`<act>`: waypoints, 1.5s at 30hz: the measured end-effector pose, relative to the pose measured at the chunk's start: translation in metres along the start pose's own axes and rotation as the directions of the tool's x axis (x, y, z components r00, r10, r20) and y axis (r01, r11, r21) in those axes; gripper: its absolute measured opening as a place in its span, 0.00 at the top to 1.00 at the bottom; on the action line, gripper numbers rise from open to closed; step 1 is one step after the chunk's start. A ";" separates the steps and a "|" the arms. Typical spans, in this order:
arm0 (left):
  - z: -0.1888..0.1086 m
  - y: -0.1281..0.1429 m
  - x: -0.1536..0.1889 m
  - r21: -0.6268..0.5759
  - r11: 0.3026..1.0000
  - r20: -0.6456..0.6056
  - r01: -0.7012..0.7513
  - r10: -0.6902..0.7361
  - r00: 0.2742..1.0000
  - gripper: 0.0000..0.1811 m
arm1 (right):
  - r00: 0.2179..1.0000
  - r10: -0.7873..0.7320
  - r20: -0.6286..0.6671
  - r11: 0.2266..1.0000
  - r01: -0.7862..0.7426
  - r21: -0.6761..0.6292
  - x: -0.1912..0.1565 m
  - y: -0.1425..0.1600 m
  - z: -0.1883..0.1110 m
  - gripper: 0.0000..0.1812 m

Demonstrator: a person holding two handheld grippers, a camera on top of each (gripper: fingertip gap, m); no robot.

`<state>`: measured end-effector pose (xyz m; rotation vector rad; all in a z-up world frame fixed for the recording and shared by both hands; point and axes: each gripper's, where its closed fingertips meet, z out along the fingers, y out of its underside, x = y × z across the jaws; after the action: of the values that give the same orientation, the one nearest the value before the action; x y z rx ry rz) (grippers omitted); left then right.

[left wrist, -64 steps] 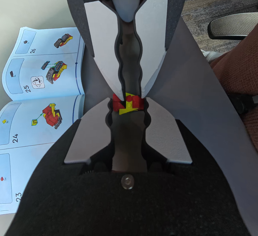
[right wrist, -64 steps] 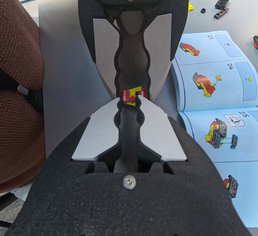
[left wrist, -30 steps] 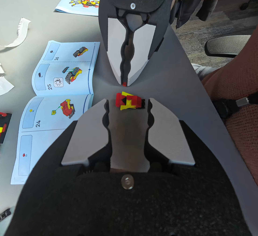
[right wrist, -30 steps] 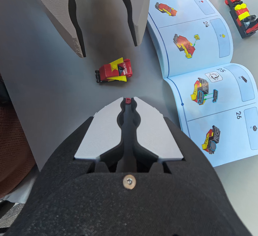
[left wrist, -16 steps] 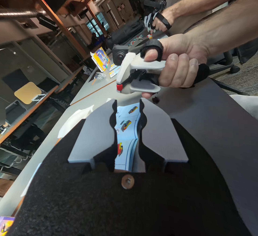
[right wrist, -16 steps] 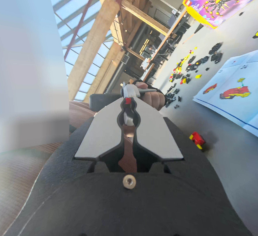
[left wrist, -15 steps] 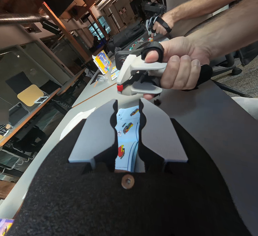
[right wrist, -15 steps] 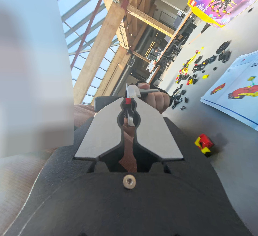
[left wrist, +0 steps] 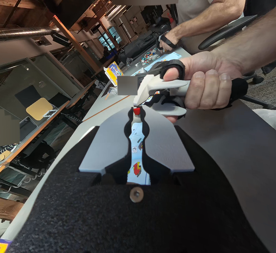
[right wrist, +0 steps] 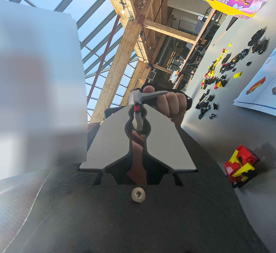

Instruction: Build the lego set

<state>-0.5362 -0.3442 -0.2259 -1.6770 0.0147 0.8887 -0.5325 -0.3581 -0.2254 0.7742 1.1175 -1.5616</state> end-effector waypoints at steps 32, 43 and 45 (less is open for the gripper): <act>-0.023 0.016 -0.012 -0.113 0.888 -0.117 0.445 -0.457 0.882 0.92 | 0.971 -0.236 0.035 0.965 0.239 -0.107 -0.009 -0.010 -0.012 0.97; -0.002 -0.001 0.000 -0.076 0.997 -0.231 0.027 -0.044 0.972 0.92 | 0.989 -0.009 0.151 0.984 0.036 -0.176 -0.014 0.005 -0.003 0.96; -0.004 -0.003 0.002 -0.062 0.996 -0.248 0.062 -0.076 0.966 0.92 | 0.987 -0.002 0.161 0.983 0.032 -0.181 -0.015 0.007 -0.002 0.97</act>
<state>-0.5314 -0.3455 -0.2242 -1.8202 0.1045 0.6255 -0.5224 -0.3508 -0.2151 0.5077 1.1323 -1.4829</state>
